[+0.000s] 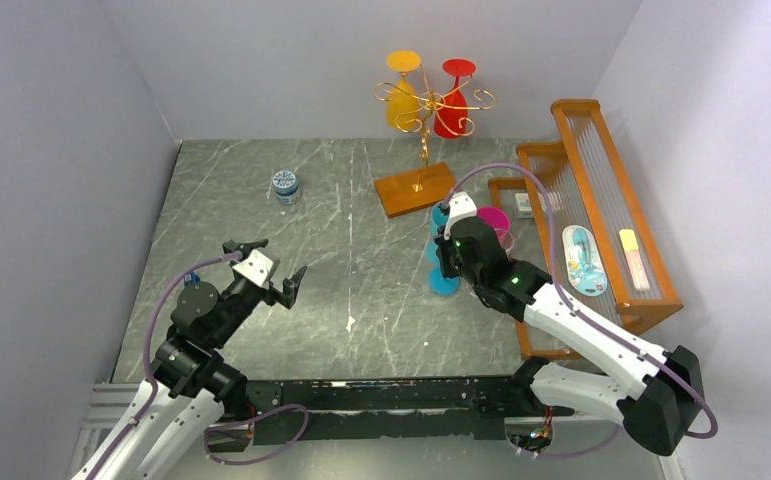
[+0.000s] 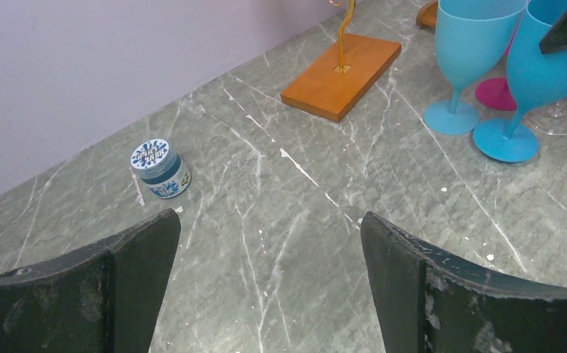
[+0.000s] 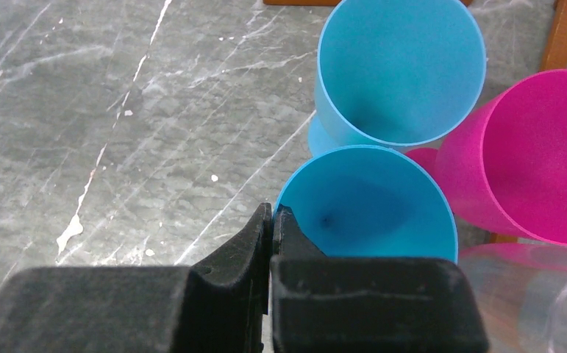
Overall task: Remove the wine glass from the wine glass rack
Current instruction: Place the wine glass at the center of the board.
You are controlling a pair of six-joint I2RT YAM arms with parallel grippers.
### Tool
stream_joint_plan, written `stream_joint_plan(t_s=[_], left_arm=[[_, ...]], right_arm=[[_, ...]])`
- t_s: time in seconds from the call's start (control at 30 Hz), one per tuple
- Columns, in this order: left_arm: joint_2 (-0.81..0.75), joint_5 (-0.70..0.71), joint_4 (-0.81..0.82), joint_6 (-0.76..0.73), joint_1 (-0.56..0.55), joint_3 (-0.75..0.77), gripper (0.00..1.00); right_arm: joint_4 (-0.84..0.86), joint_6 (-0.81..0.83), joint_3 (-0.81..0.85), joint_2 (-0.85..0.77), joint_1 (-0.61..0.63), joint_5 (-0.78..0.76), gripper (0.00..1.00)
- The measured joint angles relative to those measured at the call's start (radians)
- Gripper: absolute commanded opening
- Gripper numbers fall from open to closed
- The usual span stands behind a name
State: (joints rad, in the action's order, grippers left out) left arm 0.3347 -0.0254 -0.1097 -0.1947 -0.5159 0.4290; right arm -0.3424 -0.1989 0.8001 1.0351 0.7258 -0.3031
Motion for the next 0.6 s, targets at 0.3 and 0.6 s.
stream_joint_plan(t_s=[0.3,0.6], left_arm=[[0.0,0.0,0.0,-0.003,0.0,0.0,0.97],[0.017,-0.001,-0.001,-0.003,0.0,0.0,0.97]], right_arm=[[-0.007,-0.002,0.005,0.043,0.0,0.023,0.0],[-0.032,-0.001,0.033,0.071,0.0,0.018,0.0]])
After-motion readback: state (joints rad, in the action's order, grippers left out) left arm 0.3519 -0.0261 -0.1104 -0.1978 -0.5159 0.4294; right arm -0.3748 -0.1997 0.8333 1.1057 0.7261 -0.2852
